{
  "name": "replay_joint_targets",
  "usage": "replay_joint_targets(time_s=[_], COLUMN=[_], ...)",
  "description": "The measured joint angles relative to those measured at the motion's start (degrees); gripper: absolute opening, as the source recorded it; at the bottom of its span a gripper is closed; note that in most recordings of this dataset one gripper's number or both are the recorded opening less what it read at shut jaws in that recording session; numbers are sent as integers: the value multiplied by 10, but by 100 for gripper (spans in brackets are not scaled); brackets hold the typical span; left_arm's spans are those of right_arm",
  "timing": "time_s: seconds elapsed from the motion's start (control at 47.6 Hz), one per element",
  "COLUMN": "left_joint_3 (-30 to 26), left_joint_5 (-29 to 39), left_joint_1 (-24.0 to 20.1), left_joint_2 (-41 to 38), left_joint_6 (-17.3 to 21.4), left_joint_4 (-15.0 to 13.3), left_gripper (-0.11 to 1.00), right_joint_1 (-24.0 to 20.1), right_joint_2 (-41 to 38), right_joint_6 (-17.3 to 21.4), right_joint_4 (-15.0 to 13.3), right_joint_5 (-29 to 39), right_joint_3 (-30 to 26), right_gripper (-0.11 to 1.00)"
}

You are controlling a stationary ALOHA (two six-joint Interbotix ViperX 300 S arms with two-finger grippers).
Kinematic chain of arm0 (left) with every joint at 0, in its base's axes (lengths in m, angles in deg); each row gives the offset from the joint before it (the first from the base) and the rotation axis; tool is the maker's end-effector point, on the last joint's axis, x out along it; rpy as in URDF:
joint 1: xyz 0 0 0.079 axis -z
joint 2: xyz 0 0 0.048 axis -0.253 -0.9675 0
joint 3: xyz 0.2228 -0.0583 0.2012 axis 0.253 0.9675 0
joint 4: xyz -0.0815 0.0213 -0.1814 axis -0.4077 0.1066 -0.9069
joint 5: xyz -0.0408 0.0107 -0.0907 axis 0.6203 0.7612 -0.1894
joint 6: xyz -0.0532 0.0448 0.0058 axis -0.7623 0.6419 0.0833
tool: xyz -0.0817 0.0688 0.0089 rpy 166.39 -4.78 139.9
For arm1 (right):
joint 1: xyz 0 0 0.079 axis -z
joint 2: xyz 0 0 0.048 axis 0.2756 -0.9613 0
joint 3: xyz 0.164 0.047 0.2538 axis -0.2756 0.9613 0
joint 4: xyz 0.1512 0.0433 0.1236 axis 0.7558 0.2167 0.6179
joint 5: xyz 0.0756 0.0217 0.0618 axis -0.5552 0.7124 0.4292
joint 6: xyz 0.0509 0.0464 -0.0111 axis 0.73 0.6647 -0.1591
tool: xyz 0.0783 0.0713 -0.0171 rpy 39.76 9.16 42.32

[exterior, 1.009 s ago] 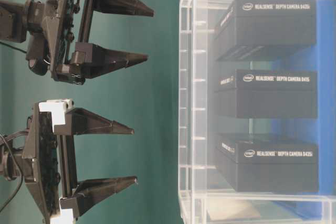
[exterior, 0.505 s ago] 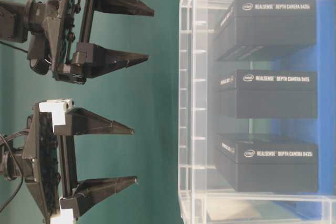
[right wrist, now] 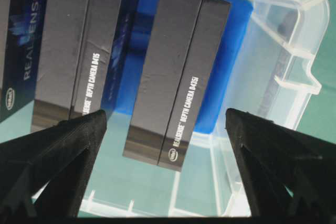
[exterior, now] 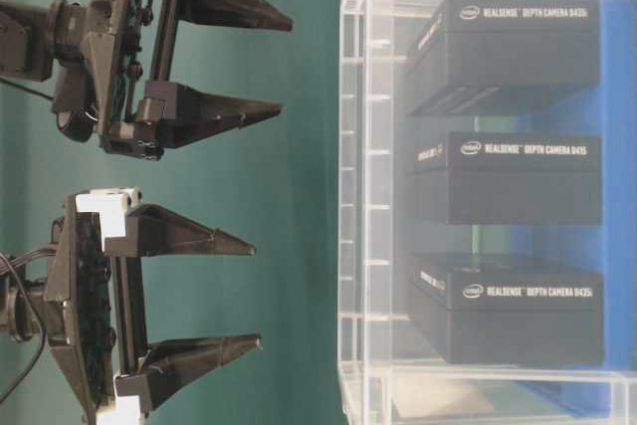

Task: Take the box out of the case with both arms.
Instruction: 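Lower both grippers down around the left and right boxes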

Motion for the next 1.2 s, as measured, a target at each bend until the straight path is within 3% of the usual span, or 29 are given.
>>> replay_joint_targets(time_s=[0.757, 1.198], left_joint_3=[1, 38], left_joint_5=[-8, -40], left_joint_1=[0, 0], left_joint_2=[0, 0], left_joint_6=[0, -1], left_joint_4=[0, 3], left_gripper=[91, 91], right_joint_1=[0, 0], right_joint_2=[-3, -16], right_joint_6=[0, 0], right_joint_4=[0, 0], right_joint_5=[0, -3], right_joint_3=[1, 2], right_gripper=[97, 97])
